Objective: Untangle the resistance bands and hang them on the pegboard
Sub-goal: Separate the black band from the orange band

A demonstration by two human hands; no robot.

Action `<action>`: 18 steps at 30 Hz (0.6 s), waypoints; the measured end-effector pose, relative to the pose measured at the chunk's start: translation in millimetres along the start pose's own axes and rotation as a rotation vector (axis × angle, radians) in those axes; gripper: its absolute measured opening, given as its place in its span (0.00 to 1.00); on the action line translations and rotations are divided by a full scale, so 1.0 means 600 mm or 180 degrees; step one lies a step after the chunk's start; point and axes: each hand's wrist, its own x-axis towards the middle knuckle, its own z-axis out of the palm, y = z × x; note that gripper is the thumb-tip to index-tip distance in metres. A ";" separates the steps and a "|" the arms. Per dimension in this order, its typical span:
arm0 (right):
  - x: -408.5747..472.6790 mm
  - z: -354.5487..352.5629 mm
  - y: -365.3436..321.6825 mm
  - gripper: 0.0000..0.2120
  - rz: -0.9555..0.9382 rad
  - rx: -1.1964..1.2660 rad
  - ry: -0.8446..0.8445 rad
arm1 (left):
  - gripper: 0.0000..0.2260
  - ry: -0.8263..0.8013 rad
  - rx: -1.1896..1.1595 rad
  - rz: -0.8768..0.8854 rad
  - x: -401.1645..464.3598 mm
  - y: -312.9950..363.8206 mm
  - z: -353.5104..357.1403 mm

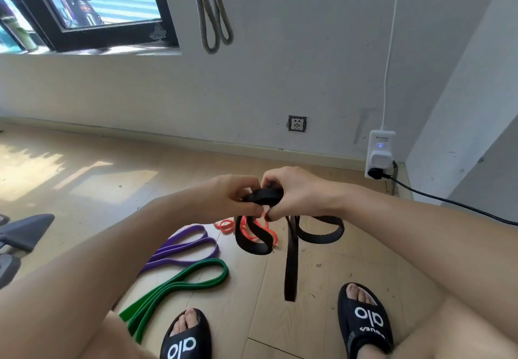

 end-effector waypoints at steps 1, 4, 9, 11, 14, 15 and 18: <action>-0.002 -0.003 0.002 0.16 0.0010 0.0038 -0.0061 | 0.05 0.0027 0.0009 -0.0019 -0.001 -0.002 -0.005; -0.009 -0.009 0.014 0.17 0.0047 0.0154 -0.0236 | 0.03 0.0024 0.0100 -0.0051 -0.007 -0.004 -0.017; -0.012 -0.011 0.026 0.14 0.0099 0.0319 -0.0351 | 0.04 0.0060 0.0683 -0.0082 -0.012 0.000 -0.026; -0.014 -0.012 0.024 0.14 0.0086 0.0338 -0.0300 | 0.04 0.0061 0.0732 -0.0050 -0.013 -0.002 -0.031; -0.016 -0.010 0.020 0.15 0.0058 0.0397 -0.0168 | 0.03 0.0055 0.0808 -0.0008 -0.015 -0.001 -0.037; -0.016 -0.009 0.019 0.15 0.0053 0.0379 -0.0141 | 0.03 0.0054 0.0853 0.0002 -0.016 0.000 -0.038; -0.016 -0.008 0.015 0.14 0.0042 0.0263 -0.0172 | 0.04 0.0085 0.0971 0.0034 -0.016 0.002 -0.041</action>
